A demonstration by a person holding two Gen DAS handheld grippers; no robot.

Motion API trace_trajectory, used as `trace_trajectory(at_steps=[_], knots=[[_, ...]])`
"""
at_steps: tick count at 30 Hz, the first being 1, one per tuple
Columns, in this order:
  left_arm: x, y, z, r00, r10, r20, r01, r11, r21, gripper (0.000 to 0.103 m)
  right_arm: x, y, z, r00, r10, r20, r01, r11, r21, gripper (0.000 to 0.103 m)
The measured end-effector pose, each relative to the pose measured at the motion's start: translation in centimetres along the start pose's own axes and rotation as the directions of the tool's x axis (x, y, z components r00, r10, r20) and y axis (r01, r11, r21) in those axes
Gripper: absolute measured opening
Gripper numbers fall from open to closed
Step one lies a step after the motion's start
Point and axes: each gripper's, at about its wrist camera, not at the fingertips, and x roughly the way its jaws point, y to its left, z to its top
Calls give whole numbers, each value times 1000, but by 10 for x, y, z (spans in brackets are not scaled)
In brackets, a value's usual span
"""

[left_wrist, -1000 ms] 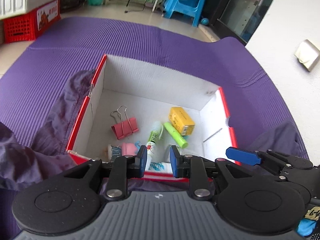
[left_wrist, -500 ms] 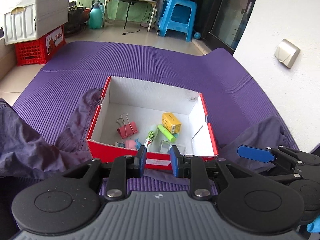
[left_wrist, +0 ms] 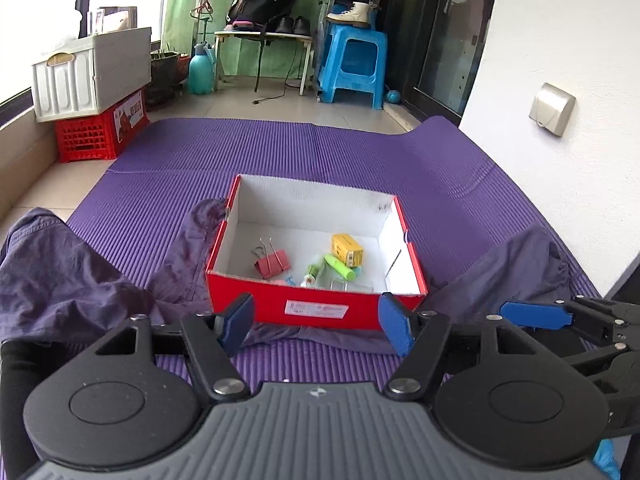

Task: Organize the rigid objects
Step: 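Move both tools down toward the sunglasses and correction tape on the mat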

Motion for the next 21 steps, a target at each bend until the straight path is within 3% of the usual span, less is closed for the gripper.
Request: trace_trajectory(at_steps=[11, 15, 21], knots=[[-22, -5, -31, 1000, 3, -10, -3, 1000, 7, 72, -27, 5, -31, 1000, 23, 3, -23, 999, 21, 97], [-28, -6, -40, 1000, 9, -10, -9, 1000, 3, 83, -36, 10, -45, 1000, 6, 6, -6, 1000, -7, 101], [-30, -1, -56, 999, 16, -36, -17, 1000, -15, 84, -39, 4, -63, 1000, -2, -22, 2, 1000, 14, 101]])
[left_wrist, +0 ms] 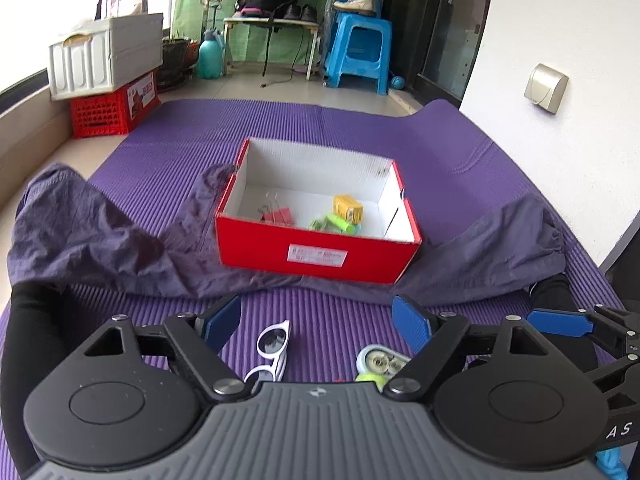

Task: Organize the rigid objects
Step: 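Move both tools down toward the sunglasses and correction tape on the mat, then grasp the white sunglasses with the left tool while the right grasps the blue correction tape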

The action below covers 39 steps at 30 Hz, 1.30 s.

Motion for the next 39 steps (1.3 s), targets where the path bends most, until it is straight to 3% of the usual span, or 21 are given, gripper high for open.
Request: trace_trajectory(at_steps=[9, 15, 22, 31, 39], knots=[[27, 10, -29, 995, 69, -76, -68, 998, 14, 103, 16, -17, -32, 997, -27, -70, 31, 997, 65, 101], [56, 17, -48, 984, 113, -138, -111, 994, 19, 103, 34, -25, -49, 992, -48, -117, 56, 996, 66, 101], [96, 30, -63, 959, 87, -271, -101, 994, -39, 103, 65, -44, -58, 980, -105, -172, 111, 994, 26, 100], [141, 35, -72, 937, 133, -324, -147, 989, -19, 103, 115, -73, -59, 946, -141, -291, 139, 990, -27, 91], [171, 40, -76, 923, 155, -353, -154, 988, 30, 103, 153, -69, -65, 922, -165, -351, 108, 978, -177, 81]])
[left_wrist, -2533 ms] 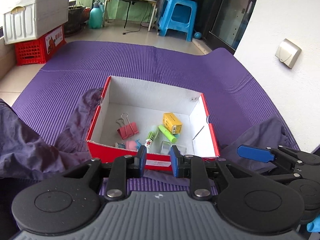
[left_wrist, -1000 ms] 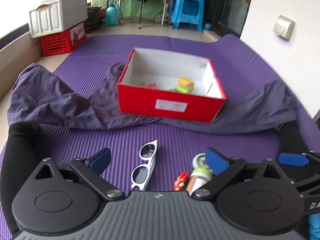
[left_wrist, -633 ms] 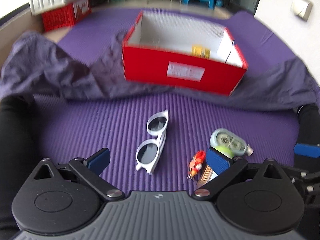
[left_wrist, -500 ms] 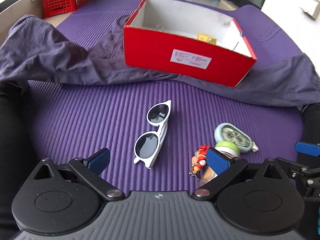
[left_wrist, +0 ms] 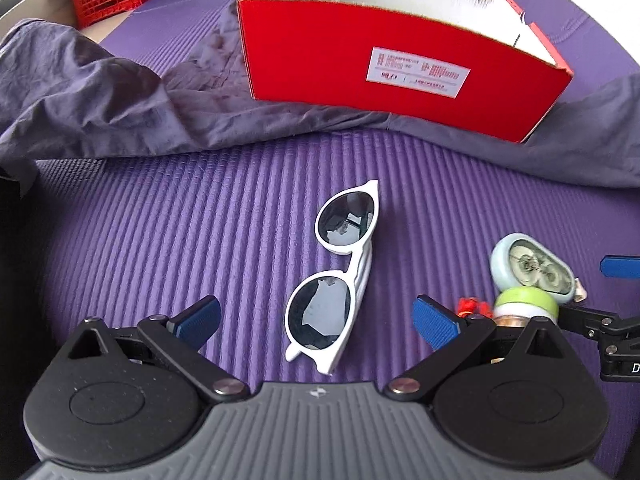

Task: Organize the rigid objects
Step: 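Grasp the white sunglasses with the left tool while the right grasps the blue correction tape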

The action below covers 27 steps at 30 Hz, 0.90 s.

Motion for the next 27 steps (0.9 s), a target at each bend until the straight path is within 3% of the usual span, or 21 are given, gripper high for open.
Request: trace_trajectory(at_steps=[12, 17, 22, 24, 26, 27], knots=[[24, 5, 8, 1000, -22, 8, 22, 1000, 2, 102, 13, 9, -1, 998, 36, 45, -32, 996, -85, 71], [23, -2, 4, 999, -5, 46, 2, 998, 63, 98, 14, 10, 1, 996, 48, 80, -40, 995, -95, 65], [21, -7, 4, 997, -23, 71, 15, 994, 107, 87, 15, 12, 1, 993, 56, 102, -44, 993, -111, 55], [19, -9, 4, 996, -31, 79, 21, 992, 123, 78, 15, 12, 2, 992, 66, 111, -53, 992, -115, 47], [17, -11, 4, 996, -41, 84, 29, 991, 133, 70, 16, 13, 2, 991, 62, 116, -49, 992, -115, 46], [16, -12, 3, 995, -45, 89, 33, 990, 136, 60, 16, 13, 2, 991, 63, 117, -49, 992, -112, 46]])
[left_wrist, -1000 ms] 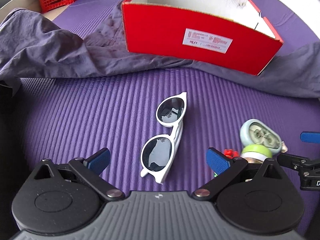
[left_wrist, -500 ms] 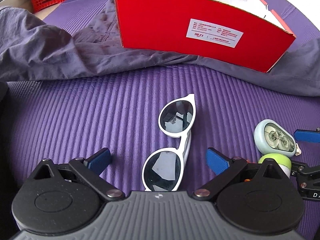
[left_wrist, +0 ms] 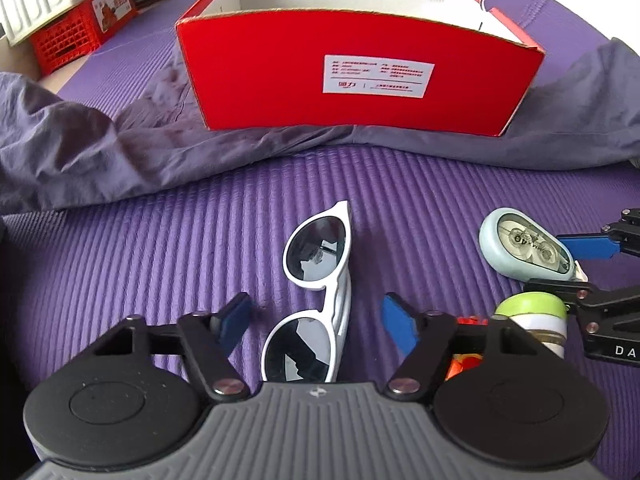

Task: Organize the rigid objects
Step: 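Grasp the white sunglasses with the left tool while the right grasps the blue correction tape, then carry the sunglasses and correction tape over the red shoebox with both tools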

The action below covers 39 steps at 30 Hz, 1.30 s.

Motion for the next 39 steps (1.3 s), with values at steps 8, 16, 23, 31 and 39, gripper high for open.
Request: trace_trajectory(at_steps=[8, 16, 23, 31, 39], knots=[[-3, 1, 3, 1000, -7, -11, 6, 1000, -27, 31, -1, -1, -1, 1000, -2, 7, 1, 1000, 25, 45], [-13, -2, 5, 1000, -16, -12, 15, 999, -44, 28, -11, -4, 1, 1000, -21, 11, 20, 996, 81, 40], [-36, -5, 7, 999, -33, 6, 33, 997, -63, 28, -28, -14, -1, 998, -68, 20, 63, 980, 191, 40], [-72, -1, 9, 997, -61, 38, 64, 993, -95, 28, -68, -8, -6, 993, -78, 88, 50, 957, 287, 40], [-111, -8, 20, 994, -77, 78, 84, 992, -91, 28, -110, 7, 8, 988, -100, 115, 65, 959, 275, 40]])
